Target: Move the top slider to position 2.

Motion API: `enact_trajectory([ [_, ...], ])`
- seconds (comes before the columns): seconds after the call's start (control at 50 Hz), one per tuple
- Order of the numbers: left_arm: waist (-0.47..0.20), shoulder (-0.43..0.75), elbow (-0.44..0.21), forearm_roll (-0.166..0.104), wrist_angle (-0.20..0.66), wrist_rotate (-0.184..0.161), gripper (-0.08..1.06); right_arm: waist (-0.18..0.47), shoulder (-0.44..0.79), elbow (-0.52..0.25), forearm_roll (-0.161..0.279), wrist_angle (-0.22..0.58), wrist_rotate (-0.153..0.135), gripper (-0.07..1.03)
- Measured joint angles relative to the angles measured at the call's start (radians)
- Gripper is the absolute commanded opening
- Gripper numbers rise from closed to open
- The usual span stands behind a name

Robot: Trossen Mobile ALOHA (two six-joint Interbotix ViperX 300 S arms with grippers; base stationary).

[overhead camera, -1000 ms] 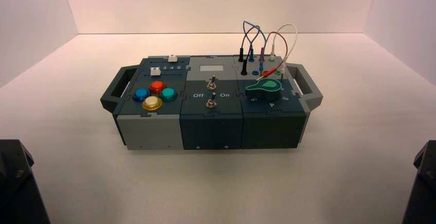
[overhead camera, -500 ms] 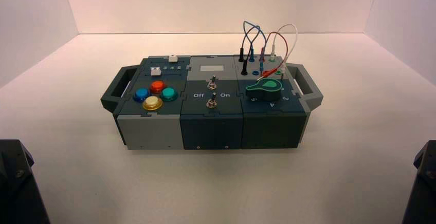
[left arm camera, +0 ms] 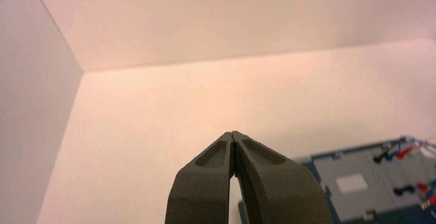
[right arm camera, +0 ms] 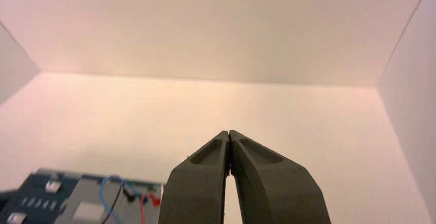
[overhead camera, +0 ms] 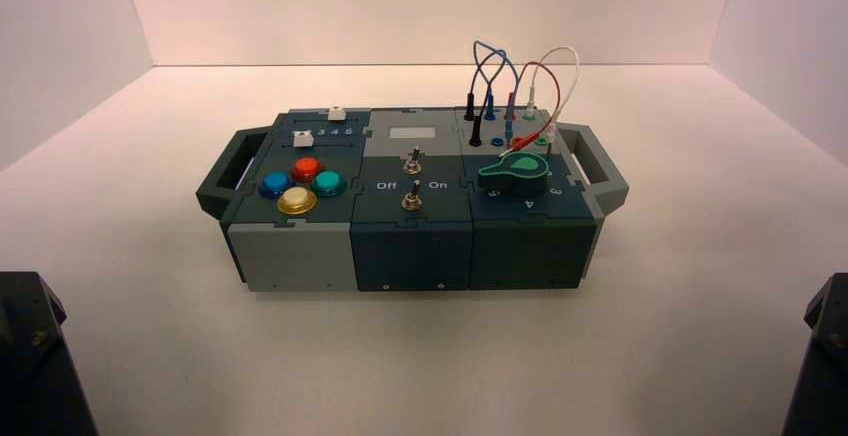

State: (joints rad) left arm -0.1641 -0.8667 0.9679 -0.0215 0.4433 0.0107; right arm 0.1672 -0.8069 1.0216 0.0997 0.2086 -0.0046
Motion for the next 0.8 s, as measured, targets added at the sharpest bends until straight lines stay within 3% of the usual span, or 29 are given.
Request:
enact_trajectory([
  [0.22, 0.000, 0.043, -0.055, -0.002, 0.135, 0.002, -0.03, 0.011, 0.043, -0.041, 0.011, 0.132, 0.000, -0.02],
  [0.42, -0.009, 0.140, -0.097, -0.014, 0.241, -0.002, -0.03, 0.072, 0.110, -0.074, 0.015, 0.218, 0.000, -0.02],
  [0.56, -0.025, 0.213, -0.118, -0.034, 0.261, -0.002, -0.03, 0.112, 0.179, -0.104, 0.032, 0.249, 0.000, -0.02],
  [0.8, -0.040, 0.273, -0.135, -0.035, 0.276, -0.002, -0.03, 0.196, 0.278, -0.173, 0.067, 0.278, 0.000, -0.02],
])
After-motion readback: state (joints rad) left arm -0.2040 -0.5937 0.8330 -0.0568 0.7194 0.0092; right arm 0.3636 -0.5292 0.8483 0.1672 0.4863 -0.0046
